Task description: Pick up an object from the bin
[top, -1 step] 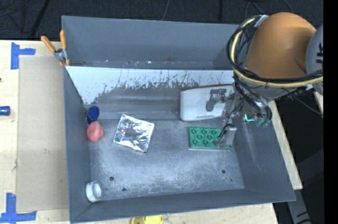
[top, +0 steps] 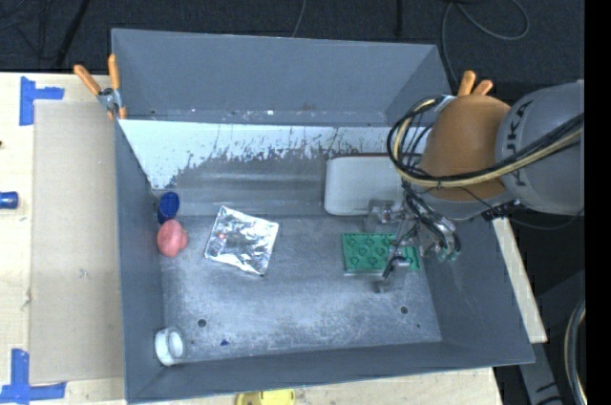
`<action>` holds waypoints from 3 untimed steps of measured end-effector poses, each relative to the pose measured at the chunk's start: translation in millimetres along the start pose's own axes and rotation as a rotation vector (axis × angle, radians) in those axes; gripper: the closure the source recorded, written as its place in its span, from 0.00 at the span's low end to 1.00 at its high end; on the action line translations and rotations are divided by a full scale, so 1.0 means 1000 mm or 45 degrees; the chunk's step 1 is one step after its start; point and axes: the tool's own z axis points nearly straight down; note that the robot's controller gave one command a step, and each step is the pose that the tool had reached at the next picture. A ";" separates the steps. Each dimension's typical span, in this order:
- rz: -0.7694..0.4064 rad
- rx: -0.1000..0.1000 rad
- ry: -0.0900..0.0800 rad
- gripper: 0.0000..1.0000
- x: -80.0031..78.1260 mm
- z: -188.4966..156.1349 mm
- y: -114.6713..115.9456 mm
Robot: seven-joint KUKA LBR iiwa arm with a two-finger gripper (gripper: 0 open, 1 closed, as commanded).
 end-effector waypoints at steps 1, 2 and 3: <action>-0.002 0.000 0.002 0.00 0.000 0.000 0.001; -0.004 0.000 0.004 0.00 0.000 0.000 0.001; -0.006 0.000 0.004 0.00 0.000 0.000 0.001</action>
Offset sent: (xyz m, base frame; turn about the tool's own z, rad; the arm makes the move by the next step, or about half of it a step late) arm 0.0000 0.0000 0.0000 0.0000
